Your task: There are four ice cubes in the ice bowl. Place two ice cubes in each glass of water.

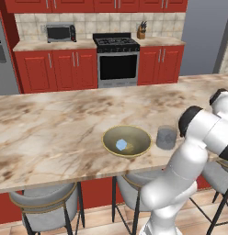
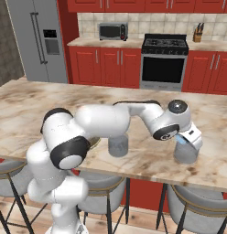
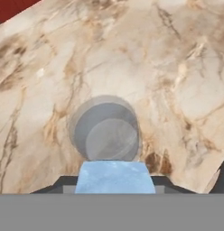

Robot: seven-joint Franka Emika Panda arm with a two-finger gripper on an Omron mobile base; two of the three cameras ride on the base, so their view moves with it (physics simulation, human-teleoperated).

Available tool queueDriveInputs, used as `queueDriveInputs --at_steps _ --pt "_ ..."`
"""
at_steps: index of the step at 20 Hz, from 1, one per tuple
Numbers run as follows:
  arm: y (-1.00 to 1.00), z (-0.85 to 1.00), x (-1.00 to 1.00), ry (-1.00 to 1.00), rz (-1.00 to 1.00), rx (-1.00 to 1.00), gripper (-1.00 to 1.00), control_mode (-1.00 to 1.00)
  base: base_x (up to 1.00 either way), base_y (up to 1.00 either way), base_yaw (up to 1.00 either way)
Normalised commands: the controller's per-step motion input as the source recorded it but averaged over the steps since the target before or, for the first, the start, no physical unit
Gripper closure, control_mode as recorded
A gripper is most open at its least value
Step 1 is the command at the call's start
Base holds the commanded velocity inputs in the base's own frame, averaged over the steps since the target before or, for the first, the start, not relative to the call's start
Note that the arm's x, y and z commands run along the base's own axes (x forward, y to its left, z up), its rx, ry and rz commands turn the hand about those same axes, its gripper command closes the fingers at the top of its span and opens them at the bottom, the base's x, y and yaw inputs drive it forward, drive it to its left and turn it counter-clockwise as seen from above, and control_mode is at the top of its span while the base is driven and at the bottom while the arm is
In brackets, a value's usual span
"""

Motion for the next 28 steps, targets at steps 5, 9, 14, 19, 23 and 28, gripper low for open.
queueDriveInputs --at_steps 5,9,14,19,23,28 --pt "-0.27 -0.23 0.17 0.05 0.0 0.08 1.0 -1.0 0.0 0.0 0.0" --pt "-0.19 -0.07 0.03 0.0 0.0 0.07 1.0 -1.0 0.0 0.0 0.0" --pt "-0.04 -0.01 0.09 0.0 0.0 0.04 1.0 -1.0 0.0 0.0 0.0" --pt "0.07 -0.05 0.15 0.03 0.0 0.0 1.0 -1.0 0.0 0.0 0.0" --pt "0.33 -0.13 0.03 0.05 -0.04 0.0 1.0 -1.0 0.0 0.0 0.0" --pt "0.37 -0.15 0.24 0.09 -0.04 -0.02 1.0 -1.0 0.0 0.0 0.0"
